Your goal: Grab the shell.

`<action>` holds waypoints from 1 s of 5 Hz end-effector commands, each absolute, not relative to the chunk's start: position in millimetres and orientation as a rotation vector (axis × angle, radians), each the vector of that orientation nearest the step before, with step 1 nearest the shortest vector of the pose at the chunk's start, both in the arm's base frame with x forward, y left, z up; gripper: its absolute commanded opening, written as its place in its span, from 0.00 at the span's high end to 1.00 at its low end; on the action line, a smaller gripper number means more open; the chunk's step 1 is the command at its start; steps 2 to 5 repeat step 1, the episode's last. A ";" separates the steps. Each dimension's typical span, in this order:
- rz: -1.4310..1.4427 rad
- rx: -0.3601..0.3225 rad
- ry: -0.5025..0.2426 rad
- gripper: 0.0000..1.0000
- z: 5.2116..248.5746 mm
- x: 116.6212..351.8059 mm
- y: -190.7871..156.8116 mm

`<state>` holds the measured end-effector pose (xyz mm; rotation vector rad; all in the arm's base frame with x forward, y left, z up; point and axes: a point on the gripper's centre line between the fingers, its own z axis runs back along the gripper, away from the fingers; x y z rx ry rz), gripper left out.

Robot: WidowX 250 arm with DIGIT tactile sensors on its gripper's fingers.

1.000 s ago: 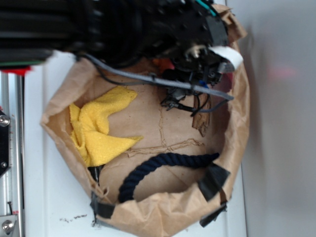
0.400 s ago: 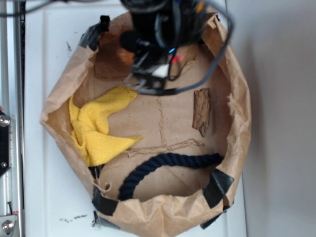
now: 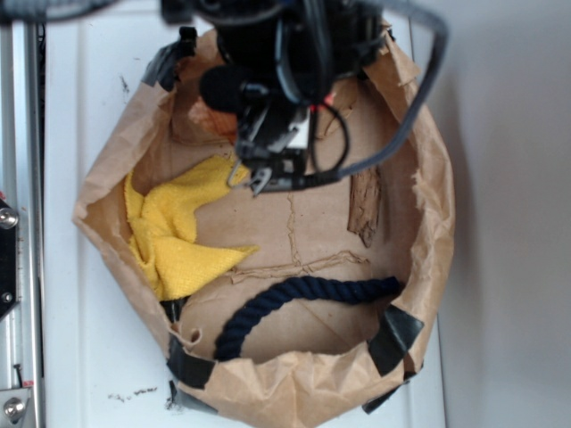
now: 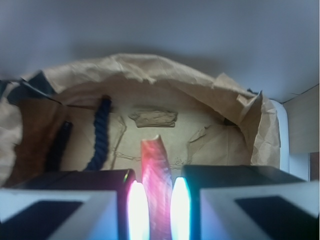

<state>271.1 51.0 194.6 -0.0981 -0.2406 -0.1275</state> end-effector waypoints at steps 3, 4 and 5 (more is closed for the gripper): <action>-0.133 -0.039 -0.257 1.00 203.7 282.0 38.9; -0.133 -0.039 -0.257 1.00 203.7 282.0 38.9; -0.133 -0.039 -0.257 1.00 203.7 282.0 38.9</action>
